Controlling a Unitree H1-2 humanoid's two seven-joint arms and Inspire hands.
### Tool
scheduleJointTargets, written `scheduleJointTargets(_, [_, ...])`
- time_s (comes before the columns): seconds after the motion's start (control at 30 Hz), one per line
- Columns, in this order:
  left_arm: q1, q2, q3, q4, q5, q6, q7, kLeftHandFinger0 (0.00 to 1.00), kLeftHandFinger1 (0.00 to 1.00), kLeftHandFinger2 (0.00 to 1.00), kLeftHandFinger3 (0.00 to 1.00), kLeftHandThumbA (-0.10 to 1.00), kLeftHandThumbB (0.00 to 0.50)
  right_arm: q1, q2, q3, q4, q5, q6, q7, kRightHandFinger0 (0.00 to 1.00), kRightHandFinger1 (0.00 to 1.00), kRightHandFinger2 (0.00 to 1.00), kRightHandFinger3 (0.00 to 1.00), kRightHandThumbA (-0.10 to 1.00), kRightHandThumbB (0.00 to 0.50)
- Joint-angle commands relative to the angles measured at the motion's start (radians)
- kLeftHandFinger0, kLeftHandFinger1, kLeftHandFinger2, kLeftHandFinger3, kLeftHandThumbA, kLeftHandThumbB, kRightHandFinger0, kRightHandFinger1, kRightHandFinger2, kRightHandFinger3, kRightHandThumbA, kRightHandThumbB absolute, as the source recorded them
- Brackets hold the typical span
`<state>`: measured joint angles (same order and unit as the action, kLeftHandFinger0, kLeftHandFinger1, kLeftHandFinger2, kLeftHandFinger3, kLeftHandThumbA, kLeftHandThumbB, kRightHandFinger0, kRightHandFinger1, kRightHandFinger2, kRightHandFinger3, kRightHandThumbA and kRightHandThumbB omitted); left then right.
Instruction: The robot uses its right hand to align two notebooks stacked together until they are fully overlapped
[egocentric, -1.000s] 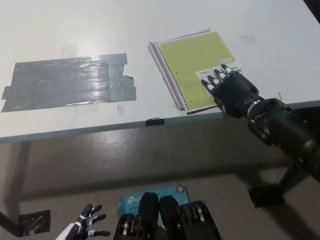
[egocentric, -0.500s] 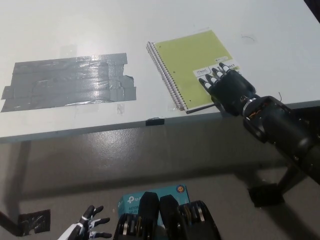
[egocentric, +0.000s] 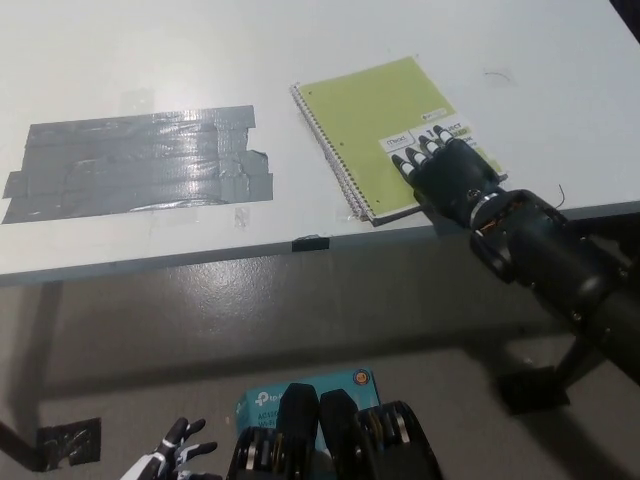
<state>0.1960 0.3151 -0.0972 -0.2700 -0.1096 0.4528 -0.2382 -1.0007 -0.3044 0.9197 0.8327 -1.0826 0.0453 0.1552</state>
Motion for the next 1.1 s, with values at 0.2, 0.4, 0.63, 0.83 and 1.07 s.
scheduleJointTargets(0.2, [0.019, 0.015, -0.001, -0.027, 0.002, -0.008, -0.018, 0.70, 0.73, 0.92, 1.00, 1.00, 0.500, 0.046, 0.079, 0.017, -0.005, -0.019, 0.115, 0.221, 1.00, 1.00, 1.00, 1.00, 1.00, 0.457])
scheduleJointTargets(0.4, [0.019, 0.011, 0.002, -0.020, -0.006, -0.012, -0.020, 0.74, 0.77, 0.91, 1.00, 1.00, 0.500, 0.042, 0.114, -0.001, 0.014, -0.003, 0.177, 0.284, 1.00, 1.00, 1.00, 1.00, 1.00, 0.466])
scheduleJointTargets(0.63, [0.027, 0.006, 0.001, -0.029, -0.011, -0.012, -0.021, 0.73, 0.74, 0.94, 1.00, 1.00, 0.500, 0.056, 0.126, -0.012, 0.015, -0.001, 0.245, 0.358, 1.00, 1.00, 1.00, 1.00, 1.00, 0.464])
scheduleJointTargets(0.83, [0.024, 0.005, 0.000, -0.026, -0.001, -0.021, -0.014, 0.68, 0.74, 0.91, 1.00, 1.00, 0.500, 0.055, 0.118, -0.009, 0.016, -0.009, 0.264, 0.377, 1.00, 1.00, 1.00, 1.00, 1.00, 0.458])
scheduleJointTargets(1.07, [0.031, -0.001, 0.005, -0.024, -0.015, -0.012, -0.017, 0.74, 0.77, 0.93, 1.00, 1.00, 0.500, 0.074, 0.102, -0.022, -0.011, -0.001, 0.295, 0.397, 1.00, 1.00, 1.00, 1.00, 1.00, 0.472])
